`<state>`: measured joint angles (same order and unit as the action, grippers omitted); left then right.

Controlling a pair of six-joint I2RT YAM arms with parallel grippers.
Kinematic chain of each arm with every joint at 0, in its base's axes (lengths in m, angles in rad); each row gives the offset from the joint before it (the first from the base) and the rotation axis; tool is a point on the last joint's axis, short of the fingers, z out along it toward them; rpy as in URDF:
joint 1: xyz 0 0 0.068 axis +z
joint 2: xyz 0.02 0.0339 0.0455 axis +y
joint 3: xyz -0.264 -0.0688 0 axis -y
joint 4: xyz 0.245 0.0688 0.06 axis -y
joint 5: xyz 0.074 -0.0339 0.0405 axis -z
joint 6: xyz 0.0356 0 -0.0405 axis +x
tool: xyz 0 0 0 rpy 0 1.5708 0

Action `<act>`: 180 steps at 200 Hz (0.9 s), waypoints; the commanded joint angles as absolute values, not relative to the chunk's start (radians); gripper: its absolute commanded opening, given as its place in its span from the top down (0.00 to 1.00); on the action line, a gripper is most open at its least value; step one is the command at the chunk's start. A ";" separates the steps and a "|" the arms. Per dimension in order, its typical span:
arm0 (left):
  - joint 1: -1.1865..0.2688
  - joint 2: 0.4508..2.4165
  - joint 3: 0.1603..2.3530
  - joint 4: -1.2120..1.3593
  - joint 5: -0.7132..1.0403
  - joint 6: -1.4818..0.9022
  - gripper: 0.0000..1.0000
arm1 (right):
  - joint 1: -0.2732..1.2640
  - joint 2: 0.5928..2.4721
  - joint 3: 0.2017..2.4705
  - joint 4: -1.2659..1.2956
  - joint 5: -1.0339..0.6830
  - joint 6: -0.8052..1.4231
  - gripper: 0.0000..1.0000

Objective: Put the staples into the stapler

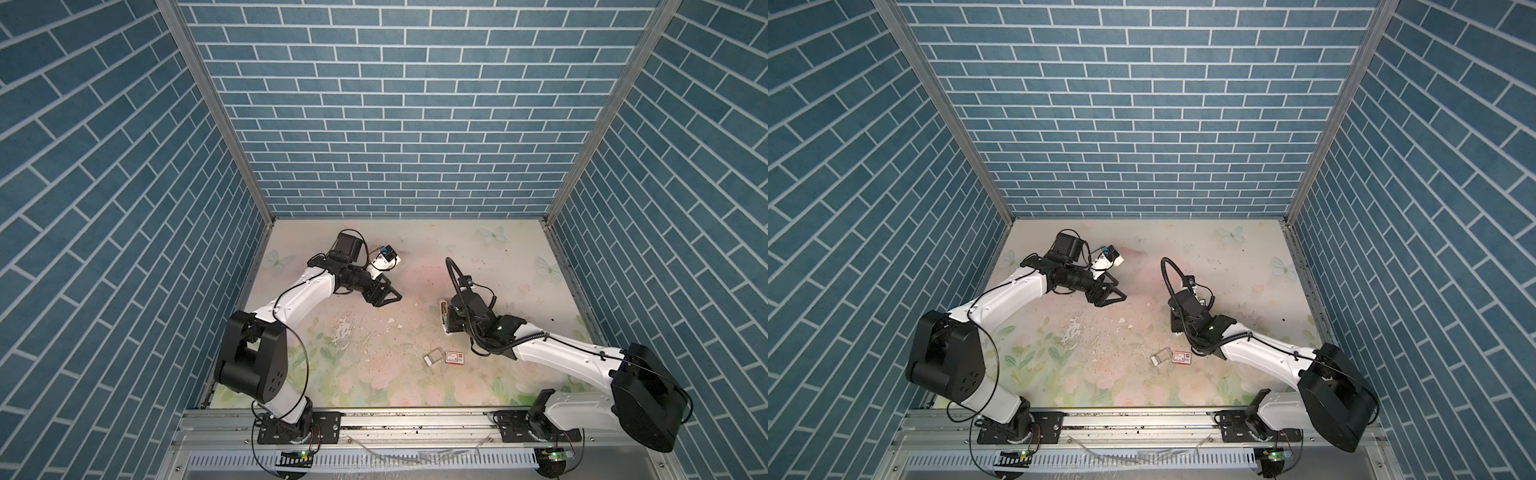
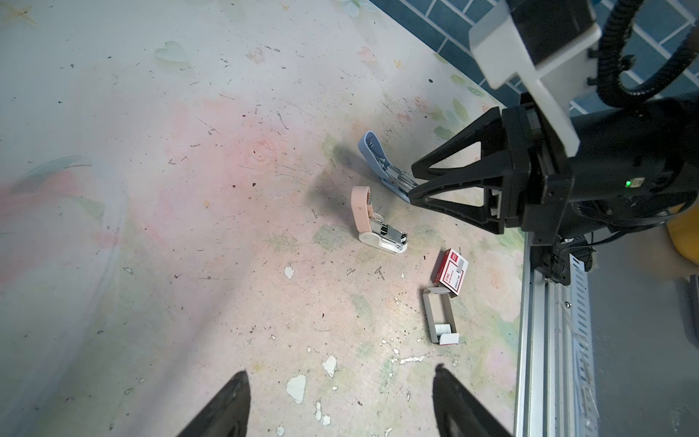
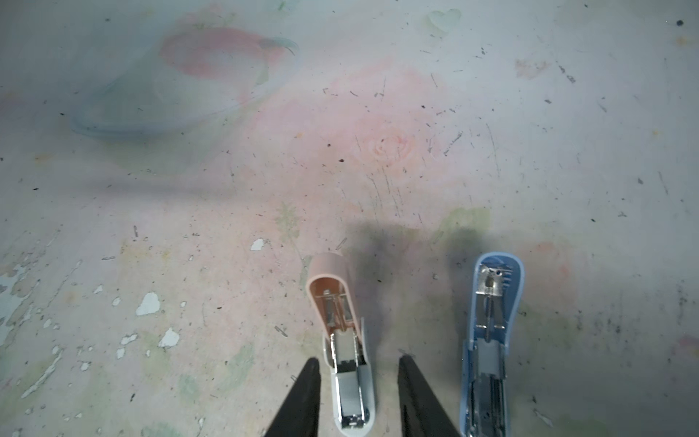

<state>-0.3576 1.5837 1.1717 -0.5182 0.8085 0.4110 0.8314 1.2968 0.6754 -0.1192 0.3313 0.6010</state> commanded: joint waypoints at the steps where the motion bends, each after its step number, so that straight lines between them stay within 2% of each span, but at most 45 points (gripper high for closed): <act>1: -0.354 1.580 1.163 -0.541 0.812 0.428 0.23 | 0.803 1.329 0.703 -0.178 0.277 0.586 0.64; 180: -0.354 1.592 1.157 -0.527 0.822 0.426 0.23 | 0.787 1.494 0.745 -0.127 0.206 0.572 0.64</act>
<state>-0.3576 1.5837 1.1713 -0.5175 0.8097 0.4160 0.7906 1.4723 0.7193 -0.1215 0.2070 0.5938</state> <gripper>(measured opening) 0.770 0.361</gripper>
